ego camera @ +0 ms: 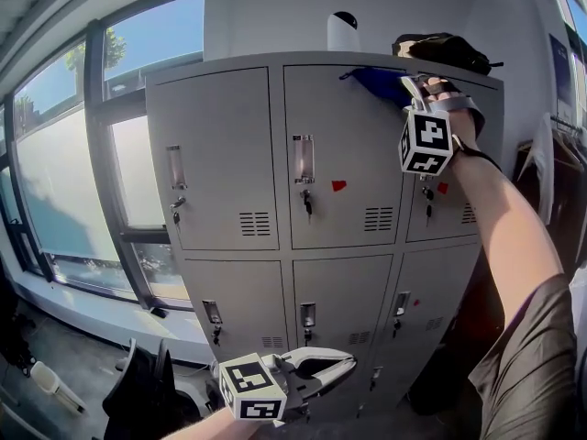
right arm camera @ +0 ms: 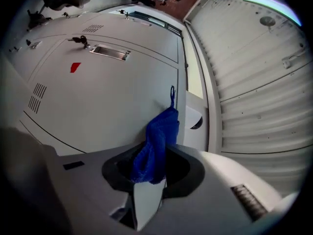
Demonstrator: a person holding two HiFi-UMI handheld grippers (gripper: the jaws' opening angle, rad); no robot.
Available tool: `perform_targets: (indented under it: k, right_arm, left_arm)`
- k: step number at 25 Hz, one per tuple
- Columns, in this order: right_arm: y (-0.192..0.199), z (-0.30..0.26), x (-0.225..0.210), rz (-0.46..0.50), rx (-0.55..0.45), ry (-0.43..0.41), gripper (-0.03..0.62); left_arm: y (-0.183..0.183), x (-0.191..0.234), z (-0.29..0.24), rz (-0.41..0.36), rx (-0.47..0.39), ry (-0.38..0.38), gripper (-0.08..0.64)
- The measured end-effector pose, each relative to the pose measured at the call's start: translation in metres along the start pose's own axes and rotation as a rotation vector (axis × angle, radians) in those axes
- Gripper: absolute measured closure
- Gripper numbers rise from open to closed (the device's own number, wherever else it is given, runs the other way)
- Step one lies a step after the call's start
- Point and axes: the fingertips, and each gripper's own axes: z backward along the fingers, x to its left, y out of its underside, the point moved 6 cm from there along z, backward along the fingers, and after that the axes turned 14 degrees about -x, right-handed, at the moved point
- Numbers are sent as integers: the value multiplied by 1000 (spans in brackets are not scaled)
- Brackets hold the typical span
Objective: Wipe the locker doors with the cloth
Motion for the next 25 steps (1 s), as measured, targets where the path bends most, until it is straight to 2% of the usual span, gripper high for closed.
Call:
perform_targets:
  k: [9,25]
  right_arm:
    - [-30,28,101,23,-69,-87,506]
    - [-79,82,252,-10,-135,-269,506]
  left_arm:
    - [7,-5,-10,13,35,17,551]
    - [25,-21,-6,55,83,38,552]
